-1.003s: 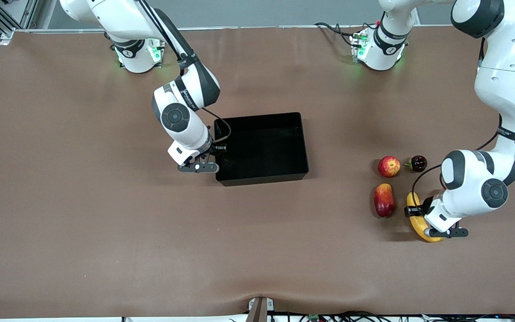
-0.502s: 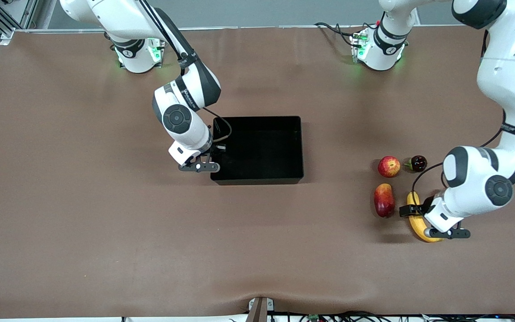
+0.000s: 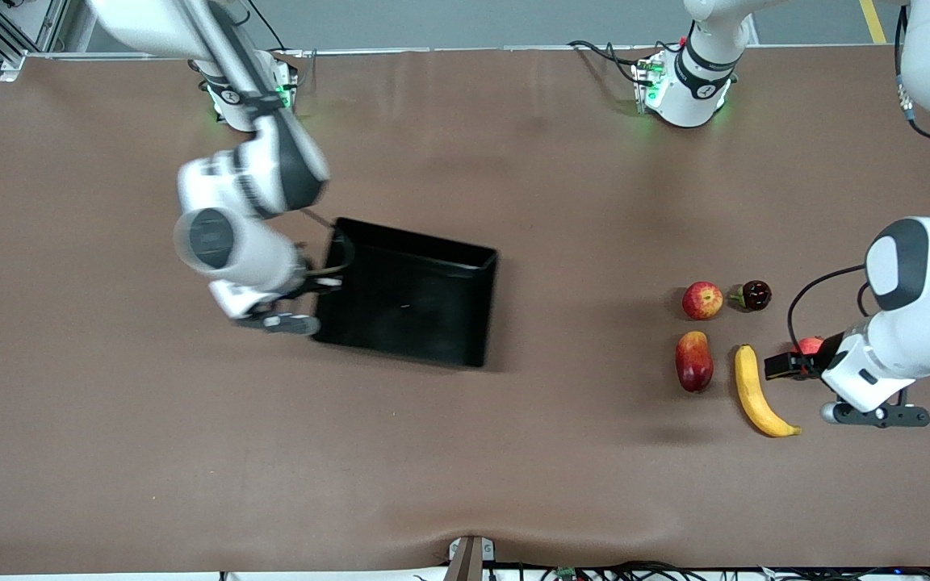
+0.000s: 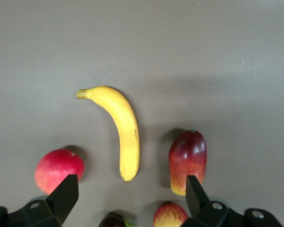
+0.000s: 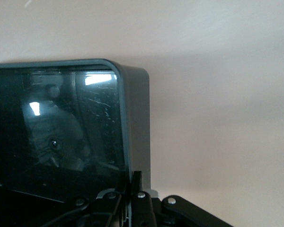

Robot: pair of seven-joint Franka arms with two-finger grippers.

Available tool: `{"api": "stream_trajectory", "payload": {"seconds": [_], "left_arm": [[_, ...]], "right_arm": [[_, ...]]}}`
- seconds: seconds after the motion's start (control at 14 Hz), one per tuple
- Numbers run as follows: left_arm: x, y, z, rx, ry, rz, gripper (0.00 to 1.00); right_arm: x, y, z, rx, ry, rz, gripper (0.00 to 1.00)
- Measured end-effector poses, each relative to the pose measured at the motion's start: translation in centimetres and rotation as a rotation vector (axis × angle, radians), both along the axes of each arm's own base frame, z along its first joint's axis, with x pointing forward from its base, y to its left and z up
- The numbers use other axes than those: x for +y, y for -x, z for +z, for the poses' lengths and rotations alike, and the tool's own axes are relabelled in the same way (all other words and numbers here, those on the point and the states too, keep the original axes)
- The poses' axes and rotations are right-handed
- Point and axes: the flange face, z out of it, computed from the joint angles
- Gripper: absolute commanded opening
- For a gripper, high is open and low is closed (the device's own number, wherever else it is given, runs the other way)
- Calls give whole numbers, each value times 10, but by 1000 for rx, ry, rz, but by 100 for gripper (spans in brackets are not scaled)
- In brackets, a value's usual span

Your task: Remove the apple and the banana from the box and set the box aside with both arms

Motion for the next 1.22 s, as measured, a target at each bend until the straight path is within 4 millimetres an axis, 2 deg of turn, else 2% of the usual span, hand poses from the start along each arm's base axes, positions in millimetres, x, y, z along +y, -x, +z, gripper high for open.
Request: {"api": "stream_trajectory", "payload": {"seconds": [0.07, 0.22, 0.36, 0.43, 0.5, 0.57, 0.65, 0.79, 1.0, 1.08, 1.15, 1.22], "left_arm": [[-1, 3, 13, 0, -9, 13, 100], [-2, 12, 41, 9, -28, 57, 100], [-6, 26, 77, 16, -53, 76, 100], [-9, 34, 97, 17, -66, 80, 100], [-10, 43, 117, 12, -79, 83, 100], [-12, 51, 137, 2, -92, 86, 100], [-13, 60, 156, -10, -104, 88, 100], [-17, 76, 188, -34, -126, 93, 100], [-22, 100, 219, -25, -153, 99, 100], [-24, 107, 228, -19, -159, 101, 100], [-27, 115, 235, -9, -153, 104, 100], [-30, 122, 242, -4, -137, 105, 100]], "right_arm": [[-56, -8, 13, 9, -20, -4, 0], [-161, -13, 18, -1, -38, 16, 0], [-273, -5, 5, -15, -49, 43, 0], [-323, 5, -5, -20, -54, 40, 0], [-360, 14, -16, -23, -47, 44, 0], [-388, 20, -26, -21, -32, 56, 0], [-408, 26, -37, -18, -25, 69, 0], [-433, 32, -63, -16, -24, 89, 0], [-454, 40, -99, -12, -51, 118, 0], [-457, 41, -105, -14, -56, 120, 5], [-459, 40, -104, -18, -58, 123, 89], [-458, 40, -104, -20, -59, 124, 100]]}}
